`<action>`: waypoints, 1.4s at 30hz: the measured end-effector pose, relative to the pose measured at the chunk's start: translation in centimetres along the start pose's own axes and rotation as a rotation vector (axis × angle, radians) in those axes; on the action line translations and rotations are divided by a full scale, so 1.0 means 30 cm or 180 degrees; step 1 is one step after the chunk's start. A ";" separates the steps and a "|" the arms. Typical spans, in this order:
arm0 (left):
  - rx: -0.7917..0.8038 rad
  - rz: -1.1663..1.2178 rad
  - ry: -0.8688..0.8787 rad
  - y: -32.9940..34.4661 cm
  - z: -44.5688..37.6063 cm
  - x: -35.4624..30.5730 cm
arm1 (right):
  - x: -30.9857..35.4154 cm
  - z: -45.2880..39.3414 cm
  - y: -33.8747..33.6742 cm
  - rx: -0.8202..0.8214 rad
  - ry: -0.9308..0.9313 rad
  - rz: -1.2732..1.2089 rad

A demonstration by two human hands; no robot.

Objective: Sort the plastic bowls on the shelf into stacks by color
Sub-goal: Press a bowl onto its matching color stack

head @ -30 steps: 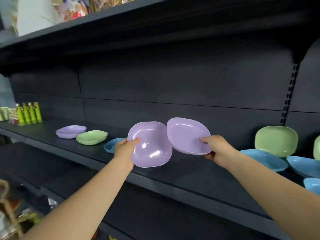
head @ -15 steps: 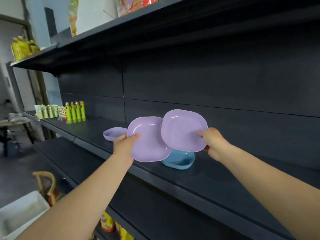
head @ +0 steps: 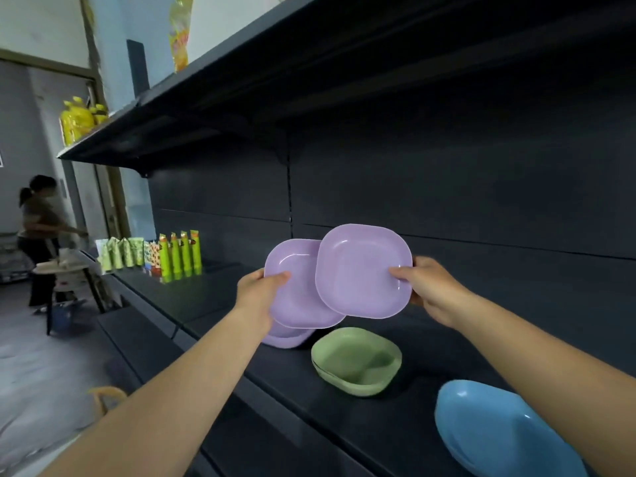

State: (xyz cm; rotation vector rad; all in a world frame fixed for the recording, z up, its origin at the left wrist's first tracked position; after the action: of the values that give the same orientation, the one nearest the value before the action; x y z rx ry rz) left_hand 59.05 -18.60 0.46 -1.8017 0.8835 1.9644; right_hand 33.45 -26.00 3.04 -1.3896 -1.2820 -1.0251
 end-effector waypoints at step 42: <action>0.2013 -0.0439 -0.0234 0.063 -0.559 0.348 | -0.298 -0.017 0.515 -0.1906 0.0725 0.1259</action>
State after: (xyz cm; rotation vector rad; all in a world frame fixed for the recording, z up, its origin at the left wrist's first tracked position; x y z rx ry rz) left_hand 69.27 -32.44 -9.43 -1.3687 1.1558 1.4311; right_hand 47.95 -28.24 -7.14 -1.8143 -0.5085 -1.2931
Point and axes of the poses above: each hand's wrist, its own z-axis away from the middle knuckle, its own y-axis out of the palm, x = y × z, the point moved 8 cm from there along -z, towards the middle knuckle, and after that the axes turned 14 degrees about -x, right-handed, at the moved point
